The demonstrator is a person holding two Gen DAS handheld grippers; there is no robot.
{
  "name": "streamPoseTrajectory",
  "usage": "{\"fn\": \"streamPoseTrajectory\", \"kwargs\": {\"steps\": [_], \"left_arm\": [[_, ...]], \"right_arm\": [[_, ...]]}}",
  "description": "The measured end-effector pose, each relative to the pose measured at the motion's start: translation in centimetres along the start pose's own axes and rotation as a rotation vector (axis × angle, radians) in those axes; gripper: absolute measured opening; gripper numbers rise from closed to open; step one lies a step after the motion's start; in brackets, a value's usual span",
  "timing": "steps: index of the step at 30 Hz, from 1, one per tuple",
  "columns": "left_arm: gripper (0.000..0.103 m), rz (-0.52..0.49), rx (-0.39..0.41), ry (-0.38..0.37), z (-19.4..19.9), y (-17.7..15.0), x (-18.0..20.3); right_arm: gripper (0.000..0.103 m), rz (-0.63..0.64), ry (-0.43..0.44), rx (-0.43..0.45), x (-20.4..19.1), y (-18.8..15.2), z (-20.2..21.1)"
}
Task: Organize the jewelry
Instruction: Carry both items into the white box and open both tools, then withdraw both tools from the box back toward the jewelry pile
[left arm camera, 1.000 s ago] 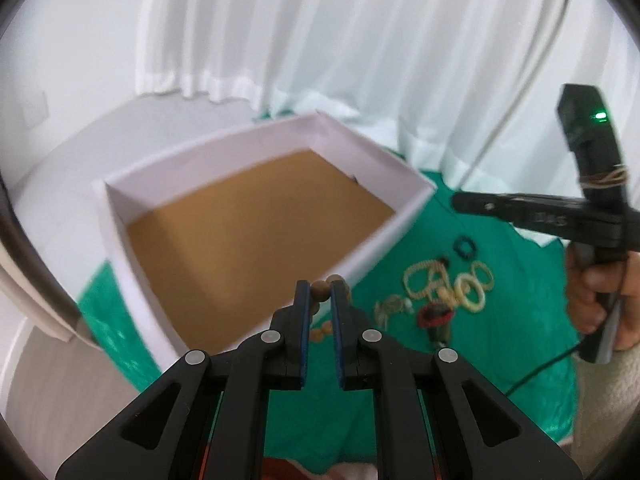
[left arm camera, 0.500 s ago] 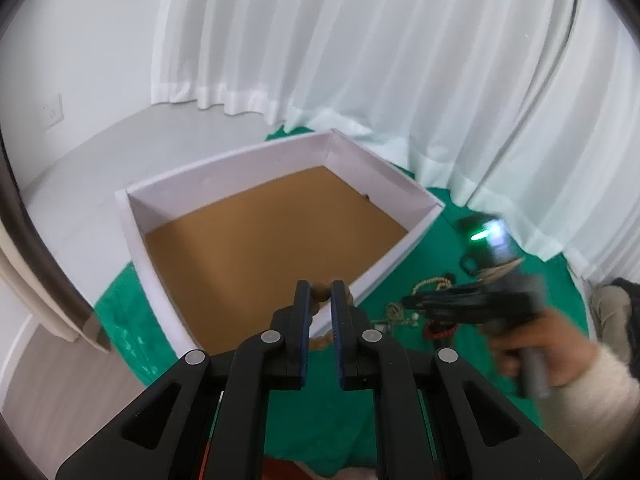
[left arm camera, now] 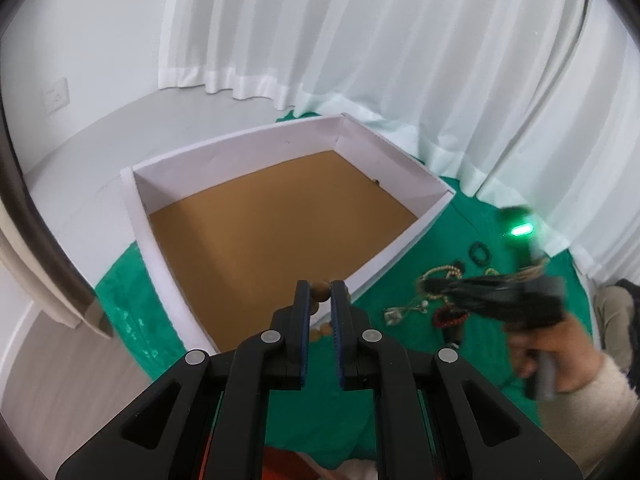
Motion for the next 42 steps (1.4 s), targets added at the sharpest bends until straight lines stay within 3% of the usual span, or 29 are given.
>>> {"fn": "streamPoseTrajectory", "kwargs": {"steps": [7,13,17,22,32,34,35,36,37,38,39,42], "left_arm": [[0.008,0.013,0.012,-0.001,0.1,1.6,-0.7],[0.008,0.019,0.026,0.039,-0.6,3.9,-2.1],[0.008,0.025,0.027,0.070,-1.5,4.6,-3.2],[0.008,0.043,-0.027,0.104,-4.2,3.4,-4.4],[0.009,0.051,-0.193,0.181,-10.3,-2.3,-6.9],[0.014,0.038,-0.211,0.198,-11.0,-3.0,-7.1],[0.031,0.035,-0.215,0.214,-11.2,-3.2,-7.2],[0.055,0.033,-0.214,0.227,-11.2,-3.3,-7.3],[0.064,0.032,-0.201,0.241,-11.2,-3.2,-7.5],[0.069,0.028,-0.185,0.250,-10.9,-3.1,-7.5],[0.069,0.021,-0.169,0.252,-10.6,-3.0,-7.4],[0.069,0.009,-0.130,0.221,-9.3,-2.7,-6.2]], "right_arm": [[0.003,0.021,0.077,0.173,-2.3,5.9,8.7],[0.003,0.059,0.129,0.285,-4.9,13.4,11.9],[0.003,0.089,0.173,0.332,-7.3,16.3,13.5],[0.003,0.109,0.194,0.261,-9.9,16.7,9.5],[0.004,0.087,0.129,0.064,-8.3,10.4,-2.2],[0.007,0.064,0.135,0.037,-7.7,9.5,-3.3],[0.007,0.049,0.132,0.034,-7.4,9.3,-3.6],[0.021,0.030,0.132,0.037,-7.1,9.3,-3.6],[0.032,0.010,0.138,0.045,-6.8,9.3,-3.4],[0.053,-0.010,0.142,0.059,-6.5,9.4,-3.0],[0.058,-0.028,0.145,0.081,-6.2,9.4,-2.5],[0.059,-0.013,0.104,0.131,-5.6,8.9,-0.9]]}}
Point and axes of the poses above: each gripper's, at about its wrist camera, not at the fingertips, and z roughly against the way its jaws point, x to its right, y to its top, the point moved 9 cm from there along -z, roughly the way its jaws point, and after that the axes turned 11 degrees about x, right-handed, at the moved point
